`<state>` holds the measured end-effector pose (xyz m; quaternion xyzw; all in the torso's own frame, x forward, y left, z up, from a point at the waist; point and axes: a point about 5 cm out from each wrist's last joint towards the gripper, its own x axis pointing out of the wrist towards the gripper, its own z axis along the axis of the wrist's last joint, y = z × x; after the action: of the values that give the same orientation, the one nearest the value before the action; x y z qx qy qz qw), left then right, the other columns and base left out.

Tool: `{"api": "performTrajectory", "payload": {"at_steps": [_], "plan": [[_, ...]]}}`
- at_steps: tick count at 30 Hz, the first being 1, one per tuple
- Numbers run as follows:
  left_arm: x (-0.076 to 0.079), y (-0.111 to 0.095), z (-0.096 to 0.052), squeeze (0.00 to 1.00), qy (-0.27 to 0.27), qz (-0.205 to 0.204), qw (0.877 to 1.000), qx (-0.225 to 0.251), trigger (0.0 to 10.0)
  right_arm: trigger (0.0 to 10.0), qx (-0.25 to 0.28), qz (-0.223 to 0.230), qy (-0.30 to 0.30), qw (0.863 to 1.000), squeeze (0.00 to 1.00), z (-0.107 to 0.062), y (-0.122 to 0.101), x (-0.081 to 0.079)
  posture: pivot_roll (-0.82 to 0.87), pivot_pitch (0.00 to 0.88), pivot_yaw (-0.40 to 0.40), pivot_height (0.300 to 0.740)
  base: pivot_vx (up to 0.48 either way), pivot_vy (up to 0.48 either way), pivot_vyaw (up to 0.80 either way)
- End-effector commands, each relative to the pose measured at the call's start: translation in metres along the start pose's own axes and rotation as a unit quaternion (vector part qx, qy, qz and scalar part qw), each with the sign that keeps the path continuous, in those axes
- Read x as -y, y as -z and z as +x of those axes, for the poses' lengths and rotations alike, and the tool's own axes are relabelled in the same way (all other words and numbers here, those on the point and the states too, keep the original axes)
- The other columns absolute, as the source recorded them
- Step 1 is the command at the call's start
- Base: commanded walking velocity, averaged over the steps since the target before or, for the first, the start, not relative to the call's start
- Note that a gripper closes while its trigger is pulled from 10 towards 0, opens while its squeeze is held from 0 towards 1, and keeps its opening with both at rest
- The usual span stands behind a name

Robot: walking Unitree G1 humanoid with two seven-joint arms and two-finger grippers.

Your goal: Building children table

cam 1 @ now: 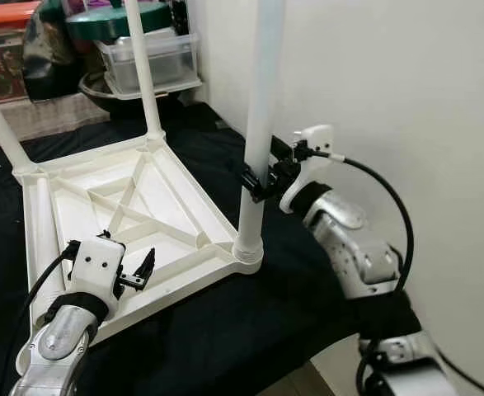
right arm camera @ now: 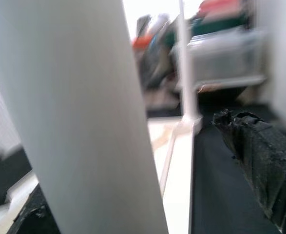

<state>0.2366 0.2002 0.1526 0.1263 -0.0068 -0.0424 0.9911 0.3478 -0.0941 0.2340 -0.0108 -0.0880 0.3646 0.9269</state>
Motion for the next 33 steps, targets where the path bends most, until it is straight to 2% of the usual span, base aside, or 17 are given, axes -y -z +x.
{"api": "performTrajectory", "payload": {"at_steps": [1,2,3,4,6,14,15,18,19,23,28,29,30,33], "plan": [[0.001,0.002,0.001,0.0,0.006,0.011,1.0,-0.003,10.0,10.0,-0.032,-0.006,-0.037,0.999,0.0,-0.001,0.006,0.009,0.05,0.0,-0.019,0.74,0.0,0.0,0.0],[0.001,0.002,0.001,0.0,0.006,0.011,1.0,-0.003,10.0,10.0,-0.032,-0.006,-0.037,0.999,0.0,-0.001,0.006,0.009,0.05,0.0,-0.019,0.74,0.0,0.0,0.0],[0.001,0.002,0.001,0.0,0.008,0.011,1.0,-0.001,10.0,10.0,-0.042,-0.015,-0.079,0.996,0.0,-0.001,0.004,0.015,0.05,0.0,-0.026,0.74,0.0,0.0,0.0],[0.001,0.002,0.001,0.0,0.008,0.011,1.0,-0.001,10.0,10.0,-0.042,-0.015,-0.079,0.996,0.0,-0.001,0.004,0.015,0.05,0.0,-0.026,0.74,0.0,0.0,0.0],[0.003,0.001,0.002,0.0,0.012,0.013,1.0,0.002,10.0,10.0,-0.052,-0.021,-0.138,0.989,0.0,0.002,-0.002,0.025,0.06,0.0,-0.035,0.74,0.0,0.0,0.0],[0.006,-0.002,0.002,0.0,0.017,0.016,1.0,0.007,10.0,10.0,-0.053,-0.011,-0.152,0.987,0.0,0.012,-0.011,0.045,0.1,0.0,-0.067,0.74,0.0,0.0,0.0],[0.006,-0.002,0.001,0.0,0.017,0.016,1.0,0.007,10.0,8.2,-0.056,-0.009,-0.157,0.986,0.0,0.012,-0.01,0.046,0.11,0.0,-0.072,0.74,0.0,0.0,0.0],[0.006,-0.002,0.0,0.0,0.017,0.016,1.0,0.008,10.0,8.2,-0.057,-0.008,-0.163,0.985,0.0,0.011,-0.009,0.047,0.11,0.0,-0.072,0.74,0.0,0.0,0.0],[0.006,-0.001,-0.001,0.0,0.017,0.016,1.0,0.007,10.0,5.1,-0.066,-0.007,-0.164,0.984,0.0,0.011,-0.006,0.048,0.11,0.0,-0.075,0.74,0.0,0.0,0.0],[0.007,-0.001,-0.001,0.0,0.018,0.017,1.0,0.006,10.0,4.6,-0.079,-0.007,-0.17,0.982,0.0,0.009,0.001,0.049,0.11,0.0,-0.073,0.74,0.0,0.0,0.0],[0.009,-0.001,0.0,0.0,0.022,0.017,1.0,0.007,10.0,4.5,-0.087,-0.007,-0.177,0.98,0.0,0.009,0.005,0.05,0.1,0.0,-0.072,0.74,0.0,0.0,0.0],[0.01,-0.001,0.001,0.0,0.024,0.017,1.0,0.008,10.0,2.9,-0.087,-0.005,-0.177,0.98,0.0,0.009,0.006,0.051,0.1,0.0,-0.071,0.74,0.0,0.0,0.0],[0.01,-0.002,0.002,0.0,0.025,0.018,0.999,0.009,10.0,0.0,-0.086,0.001,-0.172,0.981,0.0,0.008,0.007,0.053,0.1,0.0,-0.073,0.74,0.0,0.0,0.0],[0.011,-0.002,0.002,0.0,0.027,0.018,0.999,0.01,10.0,0.0,-0.08,0.014,-0.151,0.985,0.0,0.008,0.008,0.057,0.1,0.0,-0.073,0.74,0.0,0.0,0.0]]}}
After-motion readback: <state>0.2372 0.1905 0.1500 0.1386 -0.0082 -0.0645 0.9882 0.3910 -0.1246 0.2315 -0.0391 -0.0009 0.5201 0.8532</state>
